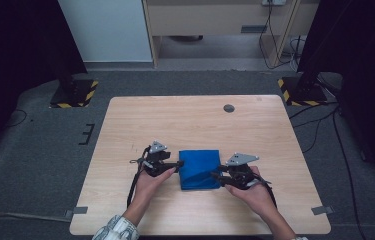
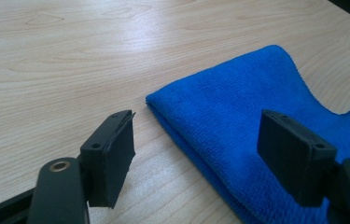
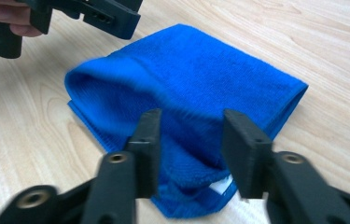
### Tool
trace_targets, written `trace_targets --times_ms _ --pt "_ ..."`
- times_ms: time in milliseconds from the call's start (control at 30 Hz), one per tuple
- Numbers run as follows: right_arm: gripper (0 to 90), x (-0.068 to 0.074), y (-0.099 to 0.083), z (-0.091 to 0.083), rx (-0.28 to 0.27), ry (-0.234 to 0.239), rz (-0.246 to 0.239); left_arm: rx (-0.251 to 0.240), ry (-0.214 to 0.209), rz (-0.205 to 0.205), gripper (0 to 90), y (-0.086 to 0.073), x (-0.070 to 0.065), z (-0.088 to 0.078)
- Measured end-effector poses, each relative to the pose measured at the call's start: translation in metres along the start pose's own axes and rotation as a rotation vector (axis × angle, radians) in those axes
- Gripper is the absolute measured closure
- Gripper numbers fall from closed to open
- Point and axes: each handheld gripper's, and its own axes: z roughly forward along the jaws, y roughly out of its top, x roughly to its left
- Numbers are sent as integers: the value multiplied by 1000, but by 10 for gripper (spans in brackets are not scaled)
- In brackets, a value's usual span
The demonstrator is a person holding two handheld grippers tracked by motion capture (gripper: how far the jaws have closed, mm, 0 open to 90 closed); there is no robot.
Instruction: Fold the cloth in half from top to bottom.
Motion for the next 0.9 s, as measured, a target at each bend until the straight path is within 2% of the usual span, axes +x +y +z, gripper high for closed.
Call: trace_targets --times_ms 233,400,600,700,800,900 --pt "390 5 1 -13 -21 -4 19 3 -9 15 265 -2 -4 -1" --pt "364 5 7 -21 -47 -9 26 8 -16 29 265 -5 -9 0" --pt "336 1 11 -15 -49 -43 34 30 -16 78 262 -11 -16 -2" --pt "301 -4 11 -11 -42 -73 41 14 -19 76 257 -10 -18 -6" --pt "246 -12 10 -10 -43 -125 61 -1 -18 79 229 -5 -17 -13" --pt "193 -20 8 -11 -43 -163 79 -1 15 111 197 -1 -12 -22"
